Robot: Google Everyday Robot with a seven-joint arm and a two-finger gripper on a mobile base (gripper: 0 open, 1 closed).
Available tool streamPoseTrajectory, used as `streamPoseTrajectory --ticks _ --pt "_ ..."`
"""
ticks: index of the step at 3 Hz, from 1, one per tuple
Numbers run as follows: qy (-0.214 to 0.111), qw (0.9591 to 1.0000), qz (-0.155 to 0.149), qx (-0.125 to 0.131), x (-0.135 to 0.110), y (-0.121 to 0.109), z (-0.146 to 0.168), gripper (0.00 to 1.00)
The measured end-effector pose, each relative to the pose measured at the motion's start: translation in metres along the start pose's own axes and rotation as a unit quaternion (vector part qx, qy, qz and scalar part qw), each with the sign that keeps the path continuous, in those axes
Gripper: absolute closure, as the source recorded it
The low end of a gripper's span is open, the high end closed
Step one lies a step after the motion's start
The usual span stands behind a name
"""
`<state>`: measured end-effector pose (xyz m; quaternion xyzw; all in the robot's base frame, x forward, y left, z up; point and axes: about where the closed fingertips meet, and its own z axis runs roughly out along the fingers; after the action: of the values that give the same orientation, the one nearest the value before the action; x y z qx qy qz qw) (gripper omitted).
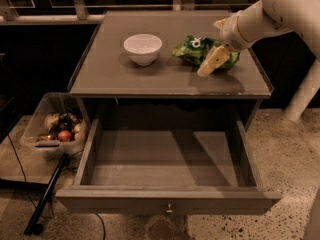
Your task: Place green rice chip bag into top drawer
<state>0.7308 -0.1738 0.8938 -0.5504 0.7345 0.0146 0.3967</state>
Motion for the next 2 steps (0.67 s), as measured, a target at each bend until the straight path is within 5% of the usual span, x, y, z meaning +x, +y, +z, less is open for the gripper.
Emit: streamPoseTrajectory --ticks 1,2 --pt "0.017 0.9998 0.008 -0.006 0.0074 -0.0023 0.0162 0.00" --pt "0.017 0.9998 0.008 -0.006 0.0076 -0.0024 0.0168 0.18"
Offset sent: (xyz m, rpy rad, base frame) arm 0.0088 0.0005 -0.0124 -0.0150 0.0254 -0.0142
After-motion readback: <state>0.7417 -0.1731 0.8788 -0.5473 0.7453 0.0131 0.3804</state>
